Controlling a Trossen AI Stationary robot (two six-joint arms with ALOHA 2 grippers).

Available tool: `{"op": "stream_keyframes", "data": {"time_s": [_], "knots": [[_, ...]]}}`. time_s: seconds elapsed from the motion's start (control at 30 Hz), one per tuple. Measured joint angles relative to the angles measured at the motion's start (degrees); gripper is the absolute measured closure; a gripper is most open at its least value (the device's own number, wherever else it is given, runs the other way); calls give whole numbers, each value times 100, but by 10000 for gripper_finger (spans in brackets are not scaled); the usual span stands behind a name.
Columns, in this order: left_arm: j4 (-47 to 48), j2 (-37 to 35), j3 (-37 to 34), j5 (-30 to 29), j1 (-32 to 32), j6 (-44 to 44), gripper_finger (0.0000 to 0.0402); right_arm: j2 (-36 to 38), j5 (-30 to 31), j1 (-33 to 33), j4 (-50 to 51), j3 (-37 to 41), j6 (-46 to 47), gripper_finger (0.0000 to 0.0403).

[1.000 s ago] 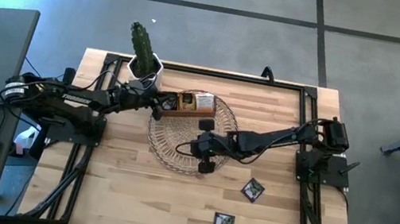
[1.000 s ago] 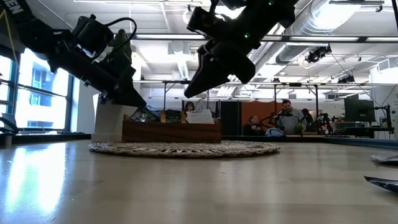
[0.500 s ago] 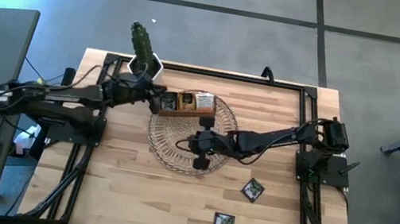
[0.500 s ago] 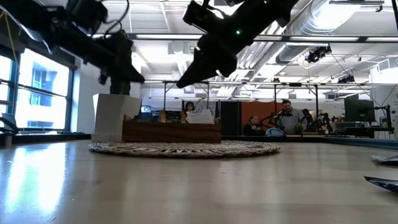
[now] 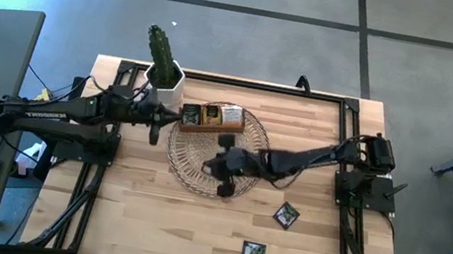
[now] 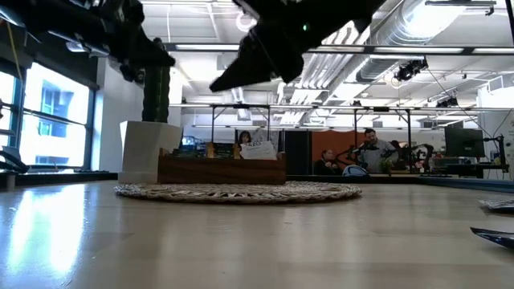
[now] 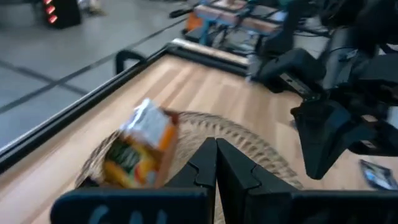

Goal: Pick & Place Tea
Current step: Put the black tea bag into the left section of the wooden organizer

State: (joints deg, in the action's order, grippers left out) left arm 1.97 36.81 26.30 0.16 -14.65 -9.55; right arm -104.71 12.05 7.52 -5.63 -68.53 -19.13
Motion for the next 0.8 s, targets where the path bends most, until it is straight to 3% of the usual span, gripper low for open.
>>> {"op": "stream_keyframes", "data": {"time_s": [0.13,0.23,0.5,0.7,0.8], "knots": [[-324,52,0,14,367,78,401,15,1163,433,1,-2,107,401],[-437,239,0,14,571,78,401,15,1396,768,465,0,92,400],[-569,651,0,-31,806,-41,401,15,529,1580,1355,0,721,401],[-926,739,-2,-53,795,-288,401,15,227,1700,2265,0,2336,392],[-1169,739,-4,33,795,-491,401,15,-285,1677,2850,2,2468,377]]}}
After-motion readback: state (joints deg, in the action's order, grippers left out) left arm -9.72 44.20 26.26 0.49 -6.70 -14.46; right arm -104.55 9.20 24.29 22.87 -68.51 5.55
